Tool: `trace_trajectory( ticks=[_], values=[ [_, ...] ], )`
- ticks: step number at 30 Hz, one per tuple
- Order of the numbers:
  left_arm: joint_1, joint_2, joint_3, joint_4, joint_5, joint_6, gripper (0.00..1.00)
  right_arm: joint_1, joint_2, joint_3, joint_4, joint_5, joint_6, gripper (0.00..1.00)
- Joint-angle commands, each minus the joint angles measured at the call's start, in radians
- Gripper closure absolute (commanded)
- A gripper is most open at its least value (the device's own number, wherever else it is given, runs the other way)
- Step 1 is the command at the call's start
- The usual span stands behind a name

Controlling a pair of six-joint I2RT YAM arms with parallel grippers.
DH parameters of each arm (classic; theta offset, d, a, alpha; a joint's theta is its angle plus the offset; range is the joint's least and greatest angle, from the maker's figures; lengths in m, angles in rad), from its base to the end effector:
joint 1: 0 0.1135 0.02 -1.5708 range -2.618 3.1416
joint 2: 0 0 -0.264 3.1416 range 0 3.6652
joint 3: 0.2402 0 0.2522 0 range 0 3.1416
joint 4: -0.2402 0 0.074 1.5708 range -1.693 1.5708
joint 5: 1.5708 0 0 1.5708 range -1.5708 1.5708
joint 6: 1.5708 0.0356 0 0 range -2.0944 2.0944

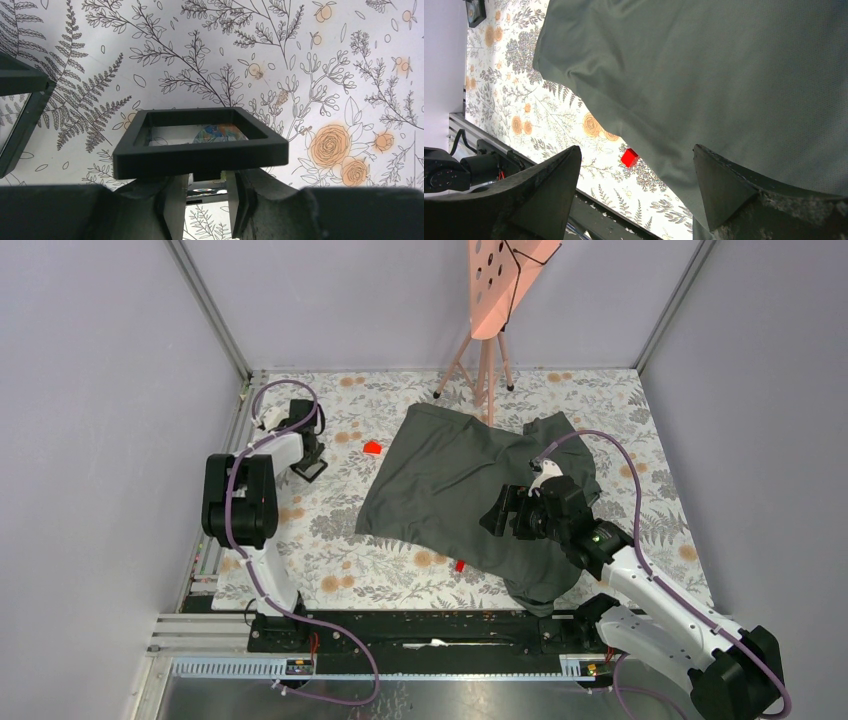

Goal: Pin the brooch onto the clothing

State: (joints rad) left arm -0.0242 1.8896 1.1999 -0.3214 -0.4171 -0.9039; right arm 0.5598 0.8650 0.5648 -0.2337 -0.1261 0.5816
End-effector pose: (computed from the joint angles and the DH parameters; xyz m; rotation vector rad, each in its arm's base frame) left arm 0.3867 0.0051 0.1643 -1.1821 2.1608 0.1490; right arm 0.1625 0.1071 0.2437 -0.0554 2.2074 0.7973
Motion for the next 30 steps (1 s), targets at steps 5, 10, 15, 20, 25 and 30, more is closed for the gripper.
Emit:
trace_trajectory(
  ticks=[5,10,15,20,25,30],
  values=[
    [0.006,-0.063,-0.055,0.047,0.029,-0.001,0.74,-0.009,-0.01,-0.002,0.03,-0.027,0.006,0.11],
    [0.005,-0.092,-0.079,0.061,0.018,0.009,0.79,-0.01,-0.013,-0.004,0.031,-0.025,0.01,0.11],
    [0.006,-0.118,-0.101,0.075,0.016,0.018,0.84,-0.009,-0.015,-0.003,0.031,-0.027,0.018,0.11],
    [0.005,-0.144,-0.119,0.086,0.016,0.025,0.88,-0.009,-0.022,-0.006,0.031,-0.03,0.025,0.11],
    [0.004,-0.17,-0.139,0.099,0.021,0.029,0.93,-0.009,-0.03,-0.011,0.03,-0.032,0.032,0.11],
    [-0.003,-0.198,-0.145,0.107,0.027,0.054,1.0,-0.009,-0.041,-0.015,0.024,-0.029,0.034,0.11]
  ],
)
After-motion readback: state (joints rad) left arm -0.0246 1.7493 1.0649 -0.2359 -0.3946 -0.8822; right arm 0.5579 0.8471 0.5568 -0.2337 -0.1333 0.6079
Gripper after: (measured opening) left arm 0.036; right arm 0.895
